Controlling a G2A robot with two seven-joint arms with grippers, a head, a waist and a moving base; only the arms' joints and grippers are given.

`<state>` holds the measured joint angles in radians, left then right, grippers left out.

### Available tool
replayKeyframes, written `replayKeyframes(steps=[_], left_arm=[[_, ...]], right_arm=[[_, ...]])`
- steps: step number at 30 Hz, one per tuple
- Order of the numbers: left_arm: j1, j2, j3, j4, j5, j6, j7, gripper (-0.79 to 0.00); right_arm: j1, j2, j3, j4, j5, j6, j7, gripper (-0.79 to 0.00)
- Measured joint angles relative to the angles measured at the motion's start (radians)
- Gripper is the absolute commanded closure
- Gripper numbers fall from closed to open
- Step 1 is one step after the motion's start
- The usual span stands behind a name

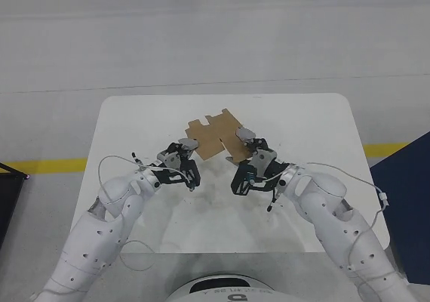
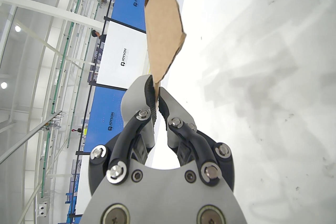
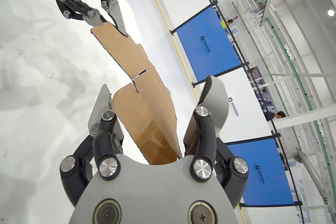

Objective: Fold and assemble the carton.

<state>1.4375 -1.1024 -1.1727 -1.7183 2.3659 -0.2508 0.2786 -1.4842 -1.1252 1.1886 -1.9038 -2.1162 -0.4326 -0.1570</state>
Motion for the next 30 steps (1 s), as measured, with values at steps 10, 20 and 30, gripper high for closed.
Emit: replayKeyframes(steps=[10,20,30], left_arm=[[0.004,0.004,-0.007,0.004,0.043,0.012,-0.010,0.000],[-0.001,0.003,-0.007,0.005,0.040,0.073,0.032,-0.785],[0.045,0.012,-0.103,0.023,-0.015,0.215,0.075,-0.785]], right_arm=[[-0.010,0.011,0.029,-0.005,0.011,-0.056,-0.022,-0.095],[0.005,0.009,0.000,0.005,-0.031,-0.044,0.035,0.000],[-0.005,0.009,0.089,0.015,0.214,-0.019,-0.055,0.000]])
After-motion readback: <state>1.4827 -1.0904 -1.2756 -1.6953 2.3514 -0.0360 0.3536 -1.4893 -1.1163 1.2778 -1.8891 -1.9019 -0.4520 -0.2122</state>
